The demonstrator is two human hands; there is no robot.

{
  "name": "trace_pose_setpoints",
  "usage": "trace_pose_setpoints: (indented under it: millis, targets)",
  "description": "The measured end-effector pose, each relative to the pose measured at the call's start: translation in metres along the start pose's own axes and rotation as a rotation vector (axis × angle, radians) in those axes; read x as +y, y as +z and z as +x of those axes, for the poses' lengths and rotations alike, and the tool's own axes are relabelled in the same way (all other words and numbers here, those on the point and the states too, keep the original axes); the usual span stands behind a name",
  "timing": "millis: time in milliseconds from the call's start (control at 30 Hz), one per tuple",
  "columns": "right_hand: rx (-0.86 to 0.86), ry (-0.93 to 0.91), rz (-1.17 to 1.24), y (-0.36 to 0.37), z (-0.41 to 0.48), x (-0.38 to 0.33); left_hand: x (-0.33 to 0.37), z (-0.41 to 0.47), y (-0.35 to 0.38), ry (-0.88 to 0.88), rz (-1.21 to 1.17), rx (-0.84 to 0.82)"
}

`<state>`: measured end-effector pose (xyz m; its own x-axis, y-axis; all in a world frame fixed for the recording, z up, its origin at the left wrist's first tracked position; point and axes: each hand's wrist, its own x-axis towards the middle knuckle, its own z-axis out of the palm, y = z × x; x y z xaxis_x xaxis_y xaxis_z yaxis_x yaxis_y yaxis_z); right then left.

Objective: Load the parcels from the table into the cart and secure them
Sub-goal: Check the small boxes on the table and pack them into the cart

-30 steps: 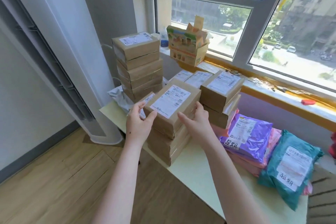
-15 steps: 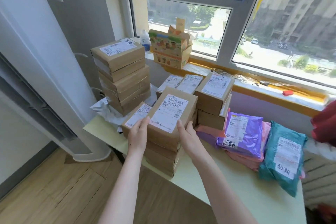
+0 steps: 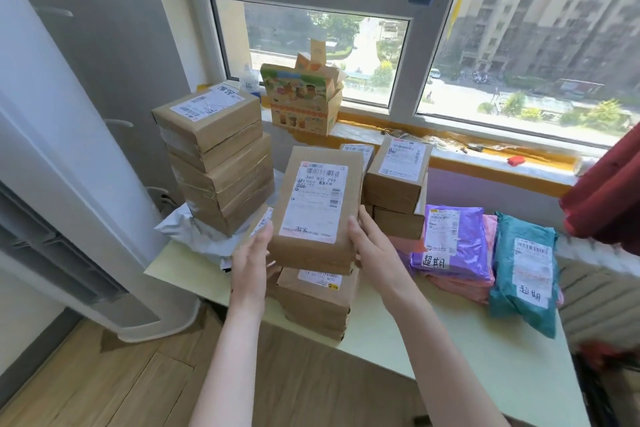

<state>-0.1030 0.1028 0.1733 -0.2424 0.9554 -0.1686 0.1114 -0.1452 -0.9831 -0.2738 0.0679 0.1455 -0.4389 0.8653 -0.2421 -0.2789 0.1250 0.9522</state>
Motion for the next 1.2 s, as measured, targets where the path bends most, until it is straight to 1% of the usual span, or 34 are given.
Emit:
trace_pose_setpoints:
  millis: [67,133,233,400,500,700,900,1033,1200]
  targets:
    - [-0.023,-0.029,0.064,-0.003,-0.006,-0.005,0.008,-0.003,-0.011,0.025,-0.047,-0.061]
    - [-0.050,-0.052,0.113,-0.008,-0.014,-0.009,0.016,-0.006,-0.019,0.058,-0.077,-0.161]
    - [-0.026,-0.082,0.190,-0.015,-0.028,-0.010,0.027,-0.014,-0.021,0.089,-0.058,-0.289]
    - [0.080,-0.116,0.238,-0.025,-0.060,-0.004,0.036,-0.031,-0.012,0.108,-0.017,-0.463]
    - [0.167,-0.105,0.250,-0.037,-0.081,-0.001,0.033,-0.037,-0.001,0.102,0.000,-0.533]
    - [0.385,-0.137,0.262,-0.069,-0.126,0.007,0.017,-0.053,0.040,0.035,0.015,-0.696]
    - [0.552,-0.161,0.304,-0.109,-0.175,0.018,0.000,-0.085,0.095,-0.034,0.032,-0.855]
    - [0.637,-0.175,0.310,-0.141,-0.207,0.024,-0.012,-0.112,0.132,-0.074,0.043,-0.912]
    - [0.694,-0.183,0.292,-0.185,-0.249,0.035,-0.029,-0.156,0.175,-0.070,0.077,-0.955]
